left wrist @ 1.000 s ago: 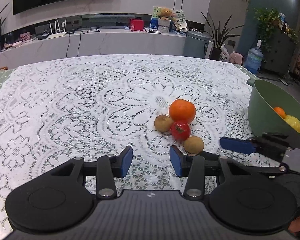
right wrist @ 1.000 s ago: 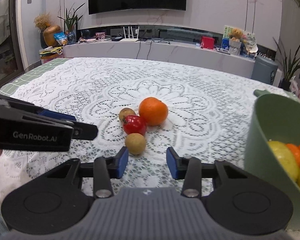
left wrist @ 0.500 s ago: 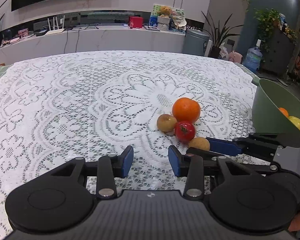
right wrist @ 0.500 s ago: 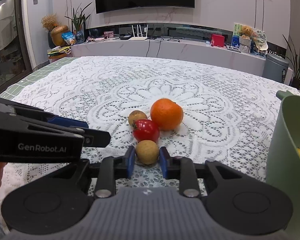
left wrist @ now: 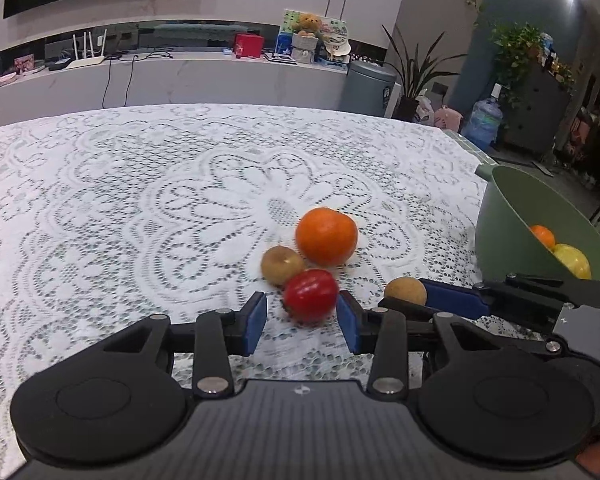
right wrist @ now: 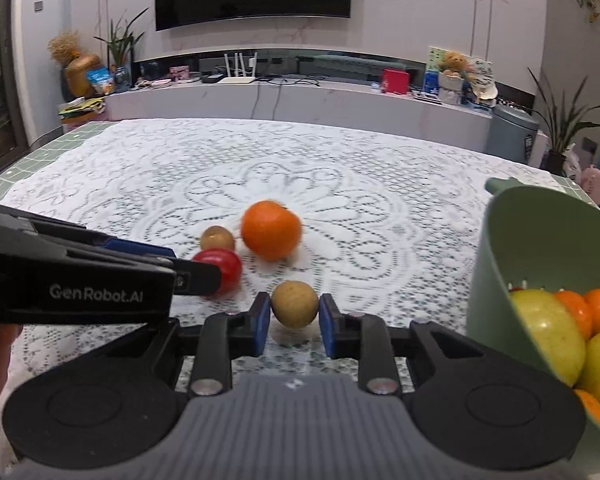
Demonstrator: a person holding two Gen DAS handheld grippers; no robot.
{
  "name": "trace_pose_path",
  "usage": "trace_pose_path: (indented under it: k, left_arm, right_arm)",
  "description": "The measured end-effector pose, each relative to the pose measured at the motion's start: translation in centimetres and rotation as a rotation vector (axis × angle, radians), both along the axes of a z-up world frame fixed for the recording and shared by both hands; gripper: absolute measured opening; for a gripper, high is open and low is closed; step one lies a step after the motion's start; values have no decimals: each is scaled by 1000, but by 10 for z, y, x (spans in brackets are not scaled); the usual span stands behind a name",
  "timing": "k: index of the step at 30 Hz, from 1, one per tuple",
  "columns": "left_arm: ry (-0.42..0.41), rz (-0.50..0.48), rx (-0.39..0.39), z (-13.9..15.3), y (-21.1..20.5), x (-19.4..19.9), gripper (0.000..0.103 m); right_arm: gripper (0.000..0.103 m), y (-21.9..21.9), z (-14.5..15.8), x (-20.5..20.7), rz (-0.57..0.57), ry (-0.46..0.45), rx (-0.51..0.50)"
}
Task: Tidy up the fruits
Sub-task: 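Grasp the red tomato with the left gripper while the right gripper grasps a brown kiwi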
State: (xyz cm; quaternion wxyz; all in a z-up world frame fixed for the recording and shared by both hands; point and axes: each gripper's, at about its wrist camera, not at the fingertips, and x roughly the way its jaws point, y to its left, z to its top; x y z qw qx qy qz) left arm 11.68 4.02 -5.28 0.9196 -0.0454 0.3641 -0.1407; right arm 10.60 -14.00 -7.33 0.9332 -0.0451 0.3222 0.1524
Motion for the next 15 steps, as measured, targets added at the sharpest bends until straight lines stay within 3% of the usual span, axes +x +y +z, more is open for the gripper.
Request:
trace_pose_path:
  k: [8,10,15]
  left_arm:
    - [-1,-14,35,-5,-13,9,47]
    - [-1,-16,37,-6,-15,10,41]
    - [-5,-23,49,-5,-16,7,38]
  right_arm:
    - [23,-3,-5,1,-12,10,0]
    - [23,-3,-6,1,-15,14,0]
    - [23,-3,-7,1,-13,12,-4]
